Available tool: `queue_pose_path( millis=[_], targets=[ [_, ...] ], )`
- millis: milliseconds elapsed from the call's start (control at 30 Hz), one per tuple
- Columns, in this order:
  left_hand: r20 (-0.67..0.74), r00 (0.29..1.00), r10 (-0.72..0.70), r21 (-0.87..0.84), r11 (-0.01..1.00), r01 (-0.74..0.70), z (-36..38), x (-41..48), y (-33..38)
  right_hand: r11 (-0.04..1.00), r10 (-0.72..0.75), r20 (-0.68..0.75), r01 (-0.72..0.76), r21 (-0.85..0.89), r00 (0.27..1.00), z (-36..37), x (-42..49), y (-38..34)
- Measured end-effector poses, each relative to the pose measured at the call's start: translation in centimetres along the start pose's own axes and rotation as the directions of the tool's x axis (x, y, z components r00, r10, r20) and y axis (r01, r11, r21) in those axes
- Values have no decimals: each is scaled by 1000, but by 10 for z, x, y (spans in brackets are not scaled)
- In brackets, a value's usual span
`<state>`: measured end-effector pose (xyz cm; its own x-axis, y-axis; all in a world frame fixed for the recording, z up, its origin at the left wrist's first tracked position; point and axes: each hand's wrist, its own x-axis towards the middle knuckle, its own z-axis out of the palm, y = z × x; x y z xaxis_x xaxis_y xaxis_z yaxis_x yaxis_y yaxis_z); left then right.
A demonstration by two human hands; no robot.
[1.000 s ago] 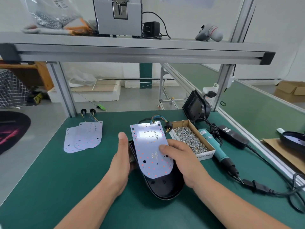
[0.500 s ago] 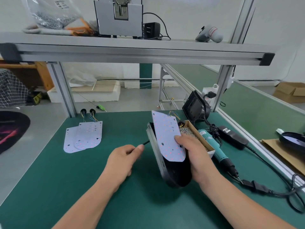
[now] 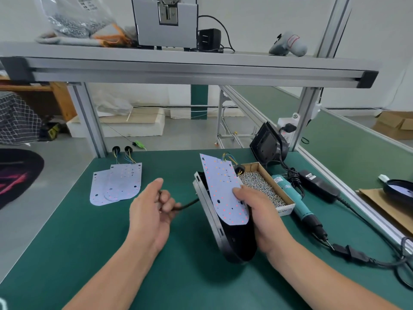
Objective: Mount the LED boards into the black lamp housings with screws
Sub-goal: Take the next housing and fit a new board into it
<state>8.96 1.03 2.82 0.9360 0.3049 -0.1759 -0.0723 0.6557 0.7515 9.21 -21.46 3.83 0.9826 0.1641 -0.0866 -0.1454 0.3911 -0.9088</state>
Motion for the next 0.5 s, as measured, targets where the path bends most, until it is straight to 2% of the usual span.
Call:
queue_pose_path(
  millis=[33,100,167,200,233,333,433,467,500],
  targets=[
    [0,998,59,118,991,-58,0,0,2,1000,-3,-4,3,-10,1000,-1,0,0],
    [131,983,125,416,893,-169,1,-2,4,1000,-15,-14,15,-11,1000,-3,-1,-1],
    [316,942,115,711,629,-315,2,-9,0,1000,-24,-25,24,-1,999,-4,-2,-4],
    [386,918,93,779,500,-379,3,-12,-2,1000,-27,-19,27,0,999,-6,-3,-6],
    [431,900,68,805,422,-418,3,-14,-5,1000,-31,-10,31,-2,999,-7,-3,-7],
    [499,867,-8,818,336,-467,-1,-15,-5,999,-38,-22,38,1,999,-12,-5,-9],
    [491,868,-82,867,152,-476,-5,-17,-9,999,-22,-44,23,33,999,-10,-5,-12],
    [462,883,-88,885,119,-451,-5,-19,-10,998,-33,-42,35,51,999,-9,-5,-12],
    [424,902,-83,899,162,-408,-4,-20,-10,996,-55,-37,57,65,998,-10,-5,-14]
  ],
)
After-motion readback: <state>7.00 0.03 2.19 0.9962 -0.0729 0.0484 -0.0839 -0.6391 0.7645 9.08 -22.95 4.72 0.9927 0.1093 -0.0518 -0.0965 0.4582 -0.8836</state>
